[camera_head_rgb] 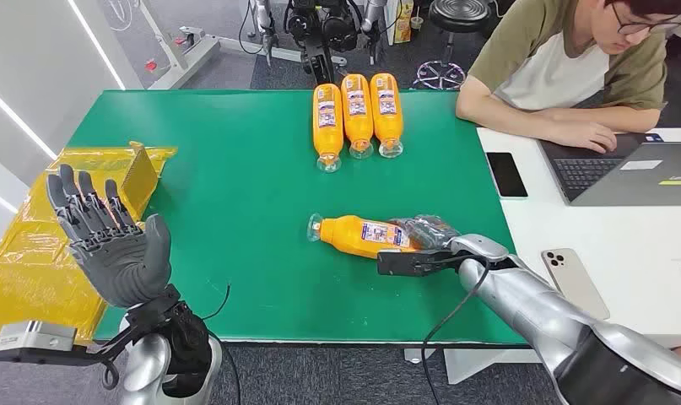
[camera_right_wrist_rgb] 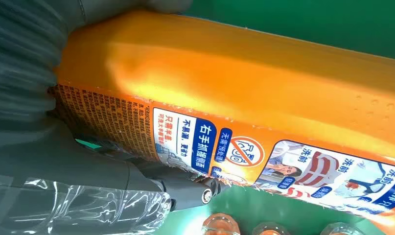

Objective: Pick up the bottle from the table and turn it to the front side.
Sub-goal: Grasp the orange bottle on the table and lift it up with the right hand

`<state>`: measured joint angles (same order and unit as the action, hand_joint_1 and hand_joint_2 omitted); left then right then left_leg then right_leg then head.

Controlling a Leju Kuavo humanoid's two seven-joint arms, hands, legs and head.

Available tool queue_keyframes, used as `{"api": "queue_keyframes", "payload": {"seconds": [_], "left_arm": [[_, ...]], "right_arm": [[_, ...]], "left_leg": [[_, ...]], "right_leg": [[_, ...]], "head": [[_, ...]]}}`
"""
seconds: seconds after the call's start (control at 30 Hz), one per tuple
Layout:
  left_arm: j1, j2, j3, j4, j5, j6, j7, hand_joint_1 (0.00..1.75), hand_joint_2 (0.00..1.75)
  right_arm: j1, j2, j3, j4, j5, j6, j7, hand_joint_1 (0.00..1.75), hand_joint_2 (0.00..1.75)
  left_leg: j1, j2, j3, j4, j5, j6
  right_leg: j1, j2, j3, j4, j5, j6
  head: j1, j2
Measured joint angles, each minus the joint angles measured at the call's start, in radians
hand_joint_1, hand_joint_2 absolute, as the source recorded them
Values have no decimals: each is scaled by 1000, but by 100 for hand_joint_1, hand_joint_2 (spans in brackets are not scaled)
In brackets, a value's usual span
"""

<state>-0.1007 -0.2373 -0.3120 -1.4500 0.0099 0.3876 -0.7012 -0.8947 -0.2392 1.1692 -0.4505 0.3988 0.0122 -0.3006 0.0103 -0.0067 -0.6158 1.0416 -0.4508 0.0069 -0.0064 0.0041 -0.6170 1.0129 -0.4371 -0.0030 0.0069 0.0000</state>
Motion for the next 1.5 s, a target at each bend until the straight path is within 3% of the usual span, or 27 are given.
{"api": "queue_keyframes", "payload": {"seconds": [0.4, 0.43, 0.47, 0.57, 0.6, 0.73, 0.8, 0.93, 1.17, 1.3, 1.5], "left_arm": [[0, 0, 0, 0, 0, 0, 0, 0, 175], [0, 0, 0, 0, -4, 2, 0, 0, 175], [1, -1, 0, 1, -12, 8, 0, 0, 175], [-5, -13, -6, 23, -53, 47, 0, 0, 175], [-12, -18, -13, 36, -60, 52, 2, 0, 175], [-64, -25, -63, 124, 5, -49, 49, 0, 175], [-95, -25, -92, 182, 62, -115, 61, 0, 175], [-128, -22, -120, 250, 104, -134, 48, 0, 175], [-145, -10, -137, 285, 123, -161, 67, 0, 175], [-158, -7, -148, 307, 138, -220, 89, 0, 175], [-172, 1, -160, 327, 143, -261, 63, 0, 175]], "right_arm": [[1, 0, -2, 1, -1, -6, -1, 171, 175], [7, 3, -7, -1, -2, -43, -9, 170, 175], [30, 12, -34, -16, -15, -150, -33, 163, 175], [164, 72, -224, -160, -66, -605, -189, 154, 175], [202, 91, -285, -215, -58, -667, -244, 161, 175], [341, 171, -470, -429, 7, -683, -377, 171, 175], [405, 214, -519, -546, 10, -684, -394, 171, 175], [476, 269, -561, -661, -11, -683, -398, 171, 175], [516, 274, -587, -712, -52, -683, -374, 169, 175], [517, 263, -568, -718, -63, -679, -318, 166, 175], [512, 214, -496, -713, -66, -610, -206, 175, 175]], "left_leg": [[0, 0, 0, 0, 0, 0], [0, 0, 0, 0, 0, 0], [0, -1, 0, 0, 0, 0], [0, -1, -1, -1, -1, -1], [0, -2, -1, -1, -1, -1], [1, -3, -2, -2, -1, -1], [1, -3, -2, -2, -1, -2], [1, 0, -2, -2, -2, -2], [0, 0, -2, -1, -2, -2], [0, 0, -2, -1, -2, -2], [0, 0, -2, -2, -2, -2]], "right_leg": [[0, 0, 0, 0, 0, 0], [0, 0, 0, 0, 0, 0], [0, 0, 0, 0, 0, 0], [0, 0, -2, 0, -1, 0], [0, 0, -2, 0, -2, 0], [1, -2, -2, 0, -2, 0], [1, -1, -3, 0, -3, -1], [0, 1, -4, 0, -3, -1], [0, 1, -4, 0, -3, 0], [0, 1, -4, 0, -3, 0], [0, 1, -4, 0, -3, -1]], "head": [[0, 0], [0, 0], [0, 0], [0, 0], [0, 0], [0, 0], [0, 0], [0, 0], [0, 0], [0, 0], [0, 0]]}}
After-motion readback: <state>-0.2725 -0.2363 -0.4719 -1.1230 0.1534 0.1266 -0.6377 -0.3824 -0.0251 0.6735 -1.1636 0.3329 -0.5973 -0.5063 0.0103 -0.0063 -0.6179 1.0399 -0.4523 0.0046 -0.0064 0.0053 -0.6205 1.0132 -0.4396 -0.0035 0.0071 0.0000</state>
